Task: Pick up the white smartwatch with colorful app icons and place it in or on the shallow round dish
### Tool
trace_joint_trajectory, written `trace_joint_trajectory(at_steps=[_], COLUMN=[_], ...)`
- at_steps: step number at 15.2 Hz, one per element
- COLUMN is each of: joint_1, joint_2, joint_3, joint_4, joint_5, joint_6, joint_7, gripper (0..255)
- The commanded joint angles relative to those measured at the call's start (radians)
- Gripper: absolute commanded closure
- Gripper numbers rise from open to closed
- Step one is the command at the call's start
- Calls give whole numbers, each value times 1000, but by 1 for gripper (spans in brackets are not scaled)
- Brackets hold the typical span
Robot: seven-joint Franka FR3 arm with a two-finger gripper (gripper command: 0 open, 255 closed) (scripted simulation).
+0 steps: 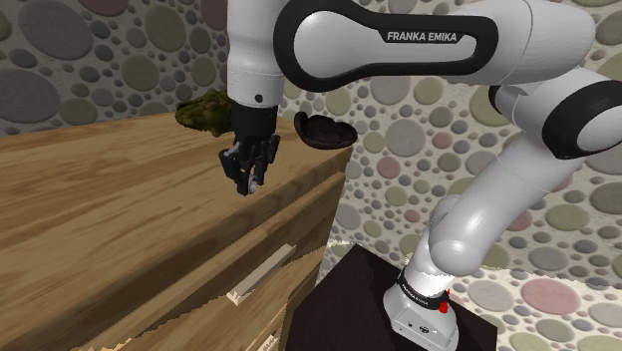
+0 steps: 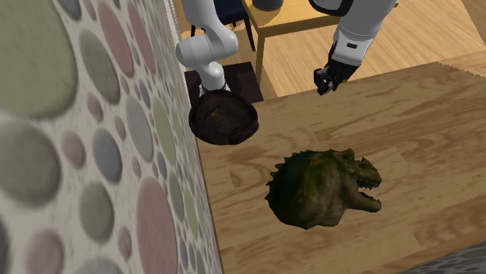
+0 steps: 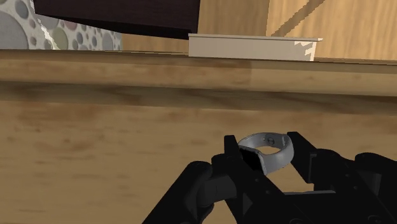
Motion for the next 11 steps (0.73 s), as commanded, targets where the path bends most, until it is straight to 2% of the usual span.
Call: trace_joint_trajectory(at_steps=[1, 8, 11], joint_1=[0, 0, -2], joint_2=[0, 0, 4], joint_3=[0, 0, -2], joint_4=[0, 0, 44], joint_5=[0, 0, -3], joint_6=[0, 0, -40], joint_7=[0, 0, 2], gripper=[255, 255, 255])
